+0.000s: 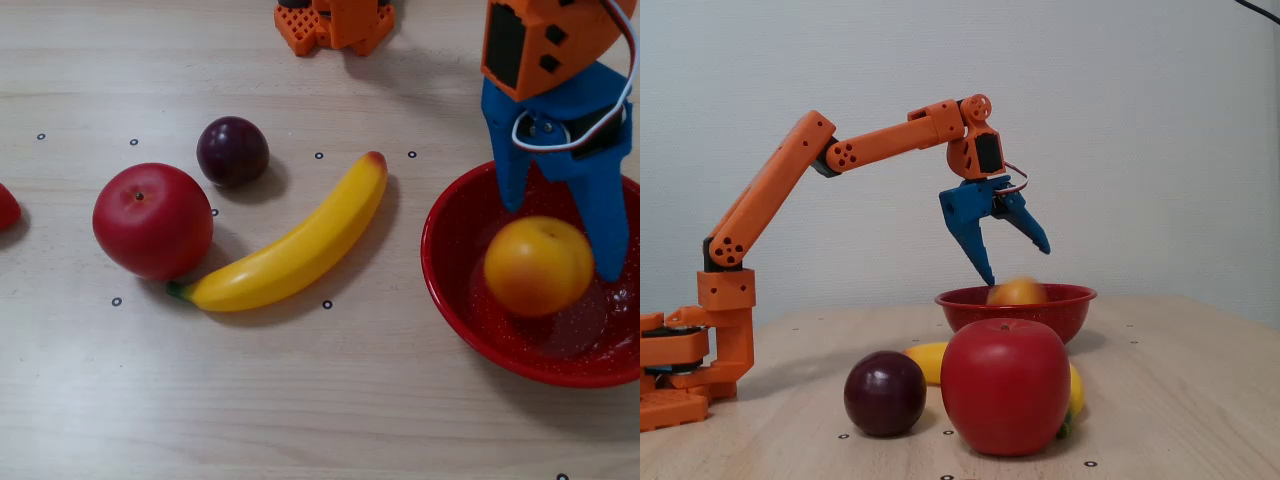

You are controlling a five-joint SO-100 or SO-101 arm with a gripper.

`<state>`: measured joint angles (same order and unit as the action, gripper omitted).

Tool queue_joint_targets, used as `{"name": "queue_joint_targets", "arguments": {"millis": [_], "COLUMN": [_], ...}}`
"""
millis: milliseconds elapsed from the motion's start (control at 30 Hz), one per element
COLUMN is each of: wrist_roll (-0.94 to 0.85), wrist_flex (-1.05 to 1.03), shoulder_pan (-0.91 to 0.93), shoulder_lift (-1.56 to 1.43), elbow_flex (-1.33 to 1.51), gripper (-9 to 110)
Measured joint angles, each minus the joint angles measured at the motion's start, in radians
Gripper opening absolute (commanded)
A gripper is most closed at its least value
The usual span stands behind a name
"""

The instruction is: Put the peach in the red bowl.

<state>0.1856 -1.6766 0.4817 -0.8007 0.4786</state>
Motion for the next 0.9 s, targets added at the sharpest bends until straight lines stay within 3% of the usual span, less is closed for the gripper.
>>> {"name": "queue_joint_targets", "arguments": {"millis": [367, 600, 900], "wrist_roll": [-0.017, -0.037, -0.021], "wrist_flex": [0.014, 0.02, 0.322], "shoulder_pan": [-0.077, -0.245, -0.477], "shoulder_lift": [-0.394, -0.721, -1.361], "elbow_flex": [0.081, 0.365, 1.198], "gripper": [0, 0, 0]}}
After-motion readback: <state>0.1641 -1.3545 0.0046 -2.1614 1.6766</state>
